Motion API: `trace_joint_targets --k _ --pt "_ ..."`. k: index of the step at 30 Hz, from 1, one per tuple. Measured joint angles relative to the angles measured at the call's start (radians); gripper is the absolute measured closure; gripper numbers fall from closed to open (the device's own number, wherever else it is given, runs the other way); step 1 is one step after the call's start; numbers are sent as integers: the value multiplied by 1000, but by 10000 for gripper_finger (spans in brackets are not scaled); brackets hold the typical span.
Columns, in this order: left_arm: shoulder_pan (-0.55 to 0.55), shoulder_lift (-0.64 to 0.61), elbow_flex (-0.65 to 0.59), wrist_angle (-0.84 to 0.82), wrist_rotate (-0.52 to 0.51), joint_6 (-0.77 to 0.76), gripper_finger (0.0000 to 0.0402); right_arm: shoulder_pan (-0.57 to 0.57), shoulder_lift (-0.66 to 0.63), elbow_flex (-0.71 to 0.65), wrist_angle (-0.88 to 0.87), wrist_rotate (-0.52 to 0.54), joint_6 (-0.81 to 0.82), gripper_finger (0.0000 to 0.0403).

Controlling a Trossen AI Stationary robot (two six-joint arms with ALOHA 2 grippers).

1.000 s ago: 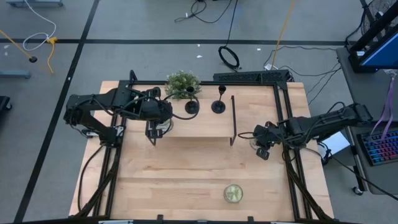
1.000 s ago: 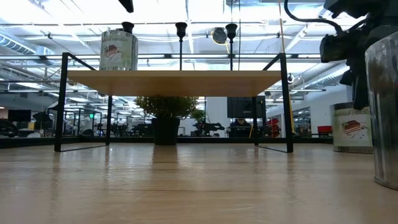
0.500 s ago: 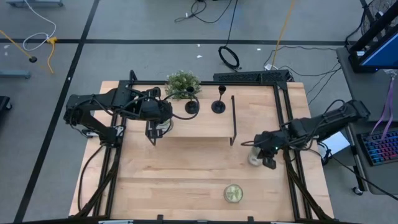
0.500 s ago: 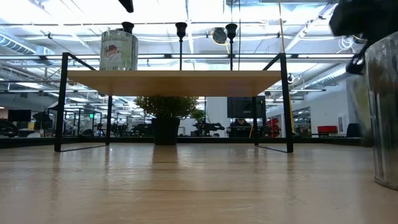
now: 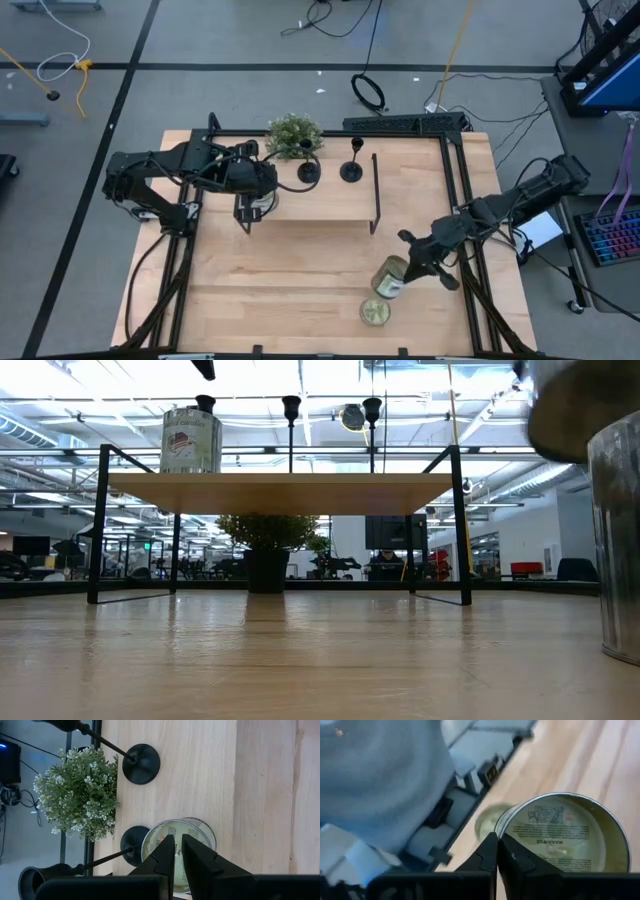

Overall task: Pick & Place candle stick holders
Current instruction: Put the top silver scented candle on the shelf aligned with the silver scented candle

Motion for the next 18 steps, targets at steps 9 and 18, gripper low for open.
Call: trace_joint_targets --k 9,18 --pt "0 0 0 43 0 27 360 -63 84 121 30 29 -295 402" --pt "0 0 0 55 0 51 360 -180 222 495 -397 178 -545 402"
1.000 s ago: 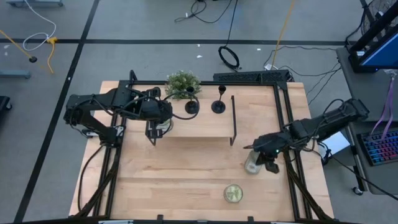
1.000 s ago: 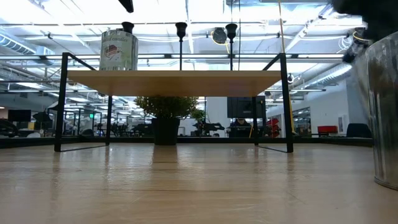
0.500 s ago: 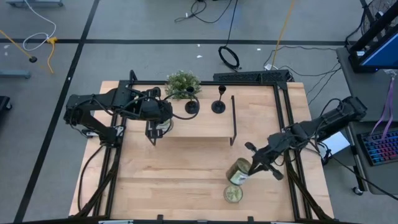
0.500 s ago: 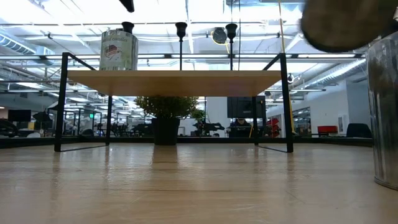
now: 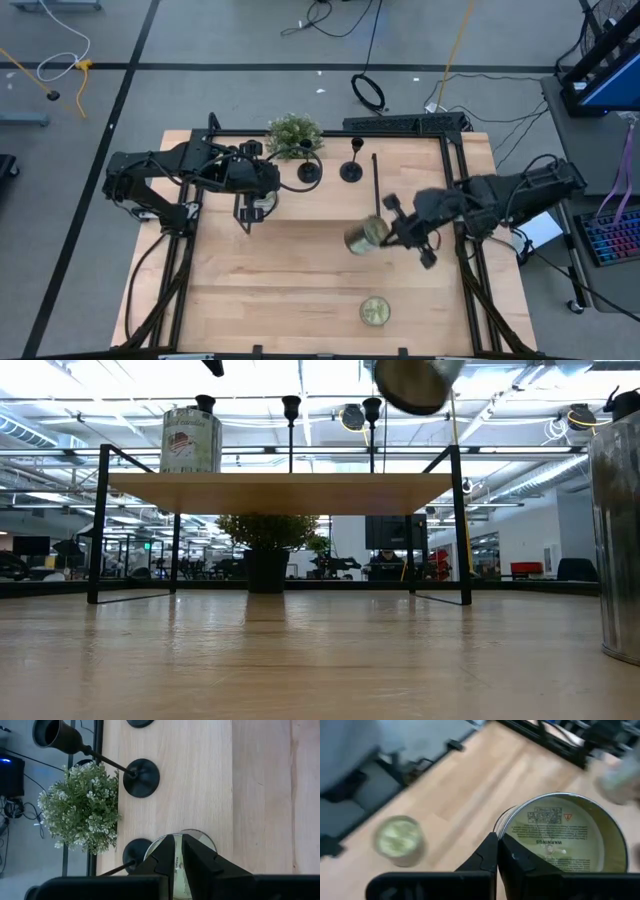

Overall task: Pick & Place candle stick holders
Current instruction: Put the top silver scented candle on the shelf aligned with the silver scented candle

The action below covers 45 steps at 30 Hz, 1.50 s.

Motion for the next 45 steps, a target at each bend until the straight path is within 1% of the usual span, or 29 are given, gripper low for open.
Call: trace_joint_targets --k 3,7,9,12,17,22,33,45 --pt "0 0 0 0 0 1 360 -75 60 84 -69 10 -20 403" --pt "0 0 0 0 0 1 360 -182 137 150 -155 -13 -51 403" --pt "0 0 0 0 0 1 360 -230 165 165 -191 -37 -82 403" --pt "0 0 0 0 0 2 360 -284 196 167 -203 -45 -93 403" --pt "0 0 0 0 0 2 360 -340 212 167 -228 -46 -125 403" --pt "0 0 0 0 0 1 360 -367 212 168 -247 -47 -122 402" --pt "0 0 0 -1 0 -4 360 -368 229 169 -249 -48 -120 377" --pt "0 0 0 -1 1 -6 360 -368 244 167 -173 -43 -126 356"
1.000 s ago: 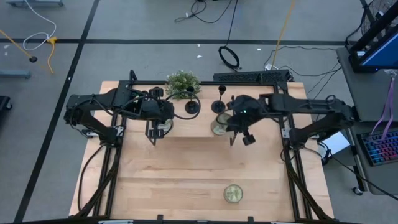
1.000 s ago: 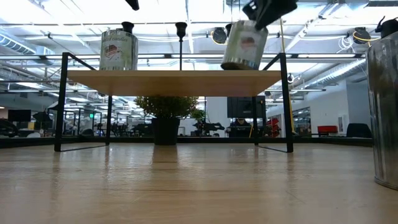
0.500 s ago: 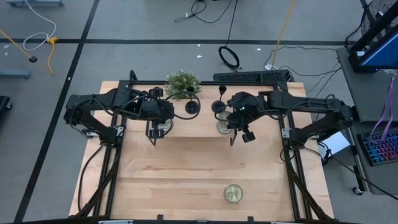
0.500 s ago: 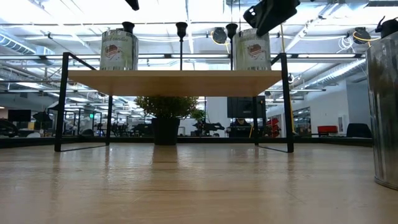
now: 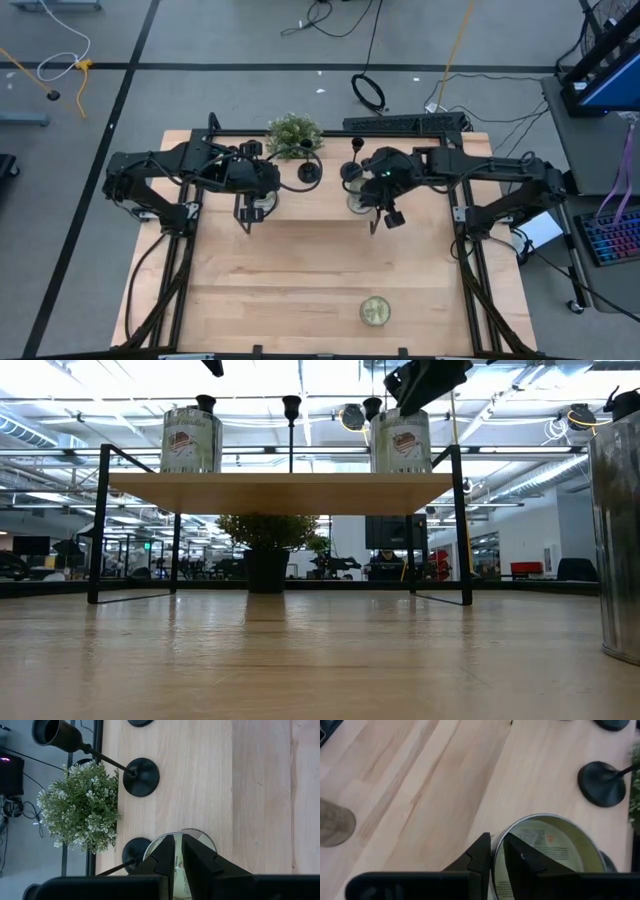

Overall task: Pick & Place candle stick holders
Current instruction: Put the top silver scented candle on the shelf aligned with the silver scented candle, then put the silver scented candle on the shelf aligned with the silver scented candles

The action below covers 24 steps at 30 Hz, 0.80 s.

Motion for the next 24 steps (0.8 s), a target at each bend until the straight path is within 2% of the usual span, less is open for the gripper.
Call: trace_joint_targets --k 13,24 --pt "-2 0 0 0 1 -5 360 14 -39 0 36 0 11 355" --pt "-45 0 0 87 18 -26 360 95 -138 0 23 0 122 355"
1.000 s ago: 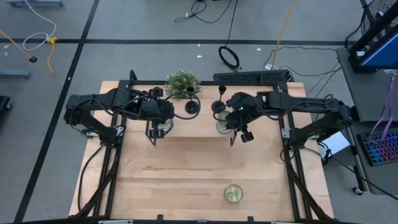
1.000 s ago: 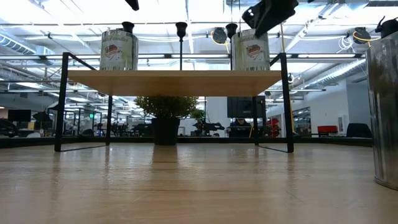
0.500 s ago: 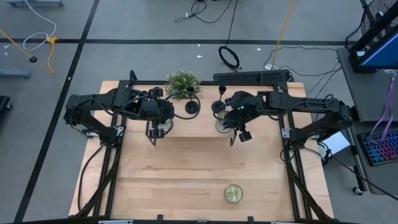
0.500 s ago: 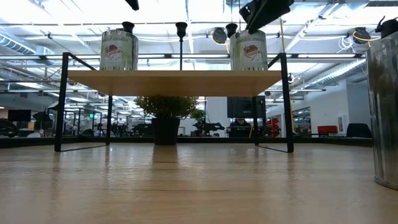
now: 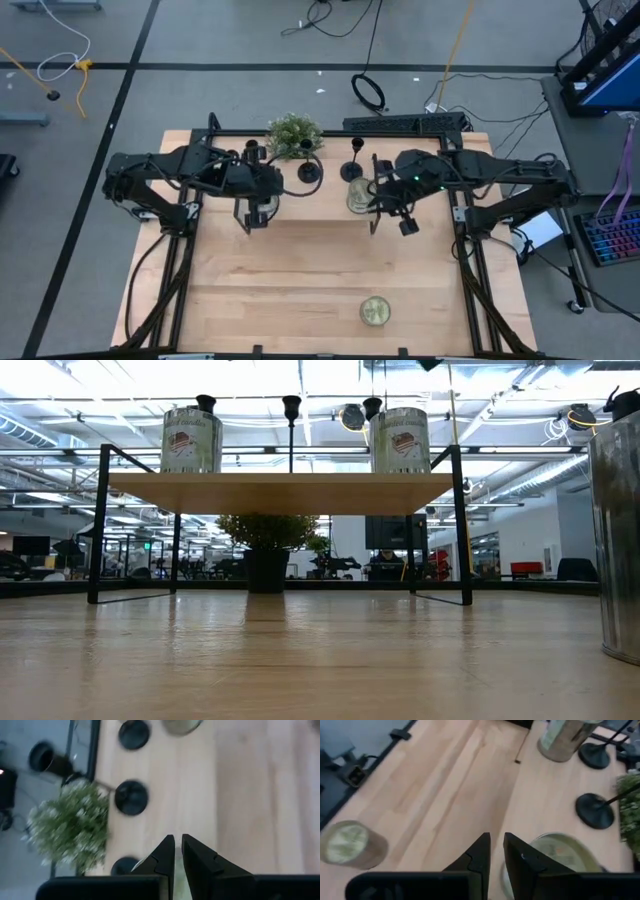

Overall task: Pick & Place candle stick holders
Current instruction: Put the silver scented candle on the shelf aligned with the silver scented candles

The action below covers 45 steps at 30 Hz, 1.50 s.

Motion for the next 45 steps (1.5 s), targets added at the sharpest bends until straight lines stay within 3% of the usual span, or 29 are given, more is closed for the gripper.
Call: trace_joint_targets --k 9,14,23,29,35,39,45 --pt "-87 43 -9 169 45 0 360 89 -33 -2 -156 0 144 355" --pt "-129 82 -86 286 47 2 360 160 -36 -86 -137 0 285 355" --pt "-199 181 -191 496 68 -58 360 338 -42 -350 145 -2 544 355" --pt "-241 233 -192 497 91 -96 360 492 -38 -490 382 47 727 355" --pt "-279 240 -192 499 91 -142 360 576 37 -562 616 104 906 355" --pt "-300 240 -192 498 91 -156 360 596 73 -558 670 108 890 355" --pt "-325 240 -192 486 91 -156 360 593 72 -557 655 201 796 355"
